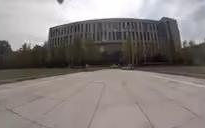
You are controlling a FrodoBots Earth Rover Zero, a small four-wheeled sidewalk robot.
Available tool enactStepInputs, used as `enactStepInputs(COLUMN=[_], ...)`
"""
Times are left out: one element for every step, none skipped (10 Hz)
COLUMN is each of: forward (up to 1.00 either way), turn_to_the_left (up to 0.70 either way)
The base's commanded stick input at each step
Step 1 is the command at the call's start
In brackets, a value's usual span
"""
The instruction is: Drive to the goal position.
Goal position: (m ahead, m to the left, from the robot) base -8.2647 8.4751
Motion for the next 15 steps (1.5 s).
enactStepInputs(forward=[0.70,0.70,0.70,0.70,0.70,0.70,0.70,0.70,0.70,0.70,0.70,0.70,0.70,0.70,0.70], turn_to_the_left=[0.00,0.00,0.00,0.00,0.00,0.00,0.00,0.00,0.00,0.00,0.00,0.00,0.00,0.00,0.00])
